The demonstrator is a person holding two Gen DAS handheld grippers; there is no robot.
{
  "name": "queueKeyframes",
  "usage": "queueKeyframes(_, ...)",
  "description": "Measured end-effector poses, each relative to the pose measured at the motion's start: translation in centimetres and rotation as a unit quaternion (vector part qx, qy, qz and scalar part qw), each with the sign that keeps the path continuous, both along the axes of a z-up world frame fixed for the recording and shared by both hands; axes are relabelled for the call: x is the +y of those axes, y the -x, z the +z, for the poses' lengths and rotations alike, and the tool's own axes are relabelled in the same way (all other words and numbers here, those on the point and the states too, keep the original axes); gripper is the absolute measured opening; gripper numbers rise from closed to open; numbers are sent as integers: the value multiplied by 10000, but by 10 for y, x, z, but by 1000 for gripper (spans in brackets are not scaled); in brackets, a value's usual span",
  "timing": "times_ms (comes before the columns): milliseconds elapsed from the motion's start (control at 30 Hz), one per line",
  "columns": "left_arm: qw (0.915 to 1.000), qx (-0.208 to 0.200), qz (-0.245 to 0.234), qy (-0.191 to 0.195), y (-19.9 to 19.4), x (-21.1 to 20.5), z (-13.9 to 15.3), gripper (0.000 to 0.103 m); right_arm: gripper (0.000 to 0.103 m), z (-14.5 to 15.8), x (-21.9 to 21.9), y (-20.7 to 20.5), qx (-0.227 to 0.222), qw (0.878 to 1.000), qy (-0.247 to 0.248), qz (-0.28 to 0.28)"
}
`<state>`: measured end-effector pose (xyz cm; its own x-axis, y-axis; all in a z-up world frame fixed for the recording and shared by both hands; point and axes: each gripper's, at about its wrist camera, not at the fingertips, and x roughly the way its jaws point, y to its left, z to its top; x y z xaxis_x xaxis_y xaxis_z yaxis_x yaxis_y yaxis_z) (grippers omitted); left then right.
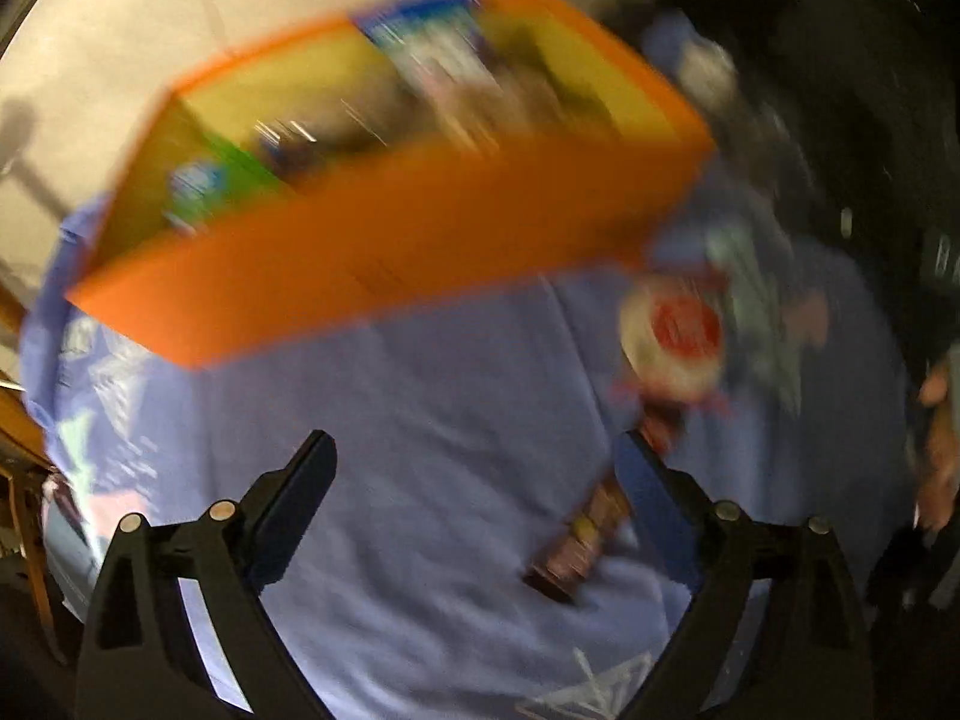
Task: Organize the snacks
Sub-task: 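Grasp the chocolate bar with the left tool while the right tool grasps the round pastry bag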
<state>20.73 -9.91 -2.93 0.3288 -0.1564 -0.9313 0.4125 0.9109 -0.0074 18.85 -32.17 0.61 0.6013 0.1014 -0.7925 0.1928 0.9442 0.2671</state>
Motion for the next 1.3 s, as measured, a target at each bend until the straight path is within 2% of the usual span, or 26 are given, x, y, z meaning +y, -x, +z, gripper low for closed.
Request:
queueKeyframes(67,9996,175,-213,14,12,-17,-19,92,74,-9,-7,11,109,9998,-117,-89)
queueKeyframes(133,9987,278,-421,-116,20,-31,-35,85,74,-12,-11,21,118,9998,-107,-111)
queueKeyframes(200,9976,399,-553,-122,22,-41,-48,67,74,-14,-13,27,92,9998,-129,-114)
queueKeyframes(267,9966,594,-559,-110,18,-47,-63,62,74,-16,-13,33,108,9998,-146,-122)
queueKeyframes(367,9963,358,-725,-276,22,-60,-68,64,74,-20,-15,43,152,9996,-179,-142)
queueKeyframes(433,9962,211,-814,-232,24,-63,-66,56,74,-23,-14,45,215,9995,-184,-134)
queueKeyframes(500,9972,144,-712,-196,22,-58,-62,24,74,-26,-10,46,306,9994,-167,-46)
queueKeyframes(567,9979,300,-570,-115,19,-51,-61,23,74,-27,-3,43,372,9992,-97,48)
queueKeyframes(667,9990,226,-332,-171,18,-31,-54,23,74,-31,13,28,525,9985,-7,141)
queueKeyframes(733,9995,288,-81,-17,15,-11,-50,23,74,-37,28,10,653,9977,-70,154)
queueKeyframes(800,9996,280,63,-26,17,4,-51,23,74,-45,43,-5,802,9965,-73,217)
queueKeyframes(900,9989,383,266,-42,17,23,-54,23,74,-59,70,-25,982,9934,430,419)
queueKeyframes(967,9985,391,371,-29,16,33,-54,23,74,-66,83,-32,1213,9862,950,609)
queueKeyframes(1000,9983,383,435,-9,16,37,-53,23,74,-66,84,-31,1211,9855,1015,613)
queueKeyframes(1033,9979,386,511,20,15,43,-52,23,75,-65,82,-29,1184,9867,967,549)
queueKeyframes(1167,9969,371,683,92,12,62,-48,23,81,-65,53,-14,1191,9923,158,-295)
queueKeyframes(1300,9966,338,739,112,15,78,-41,23,82,-77,48,-14,1360,9859,-498,-837)
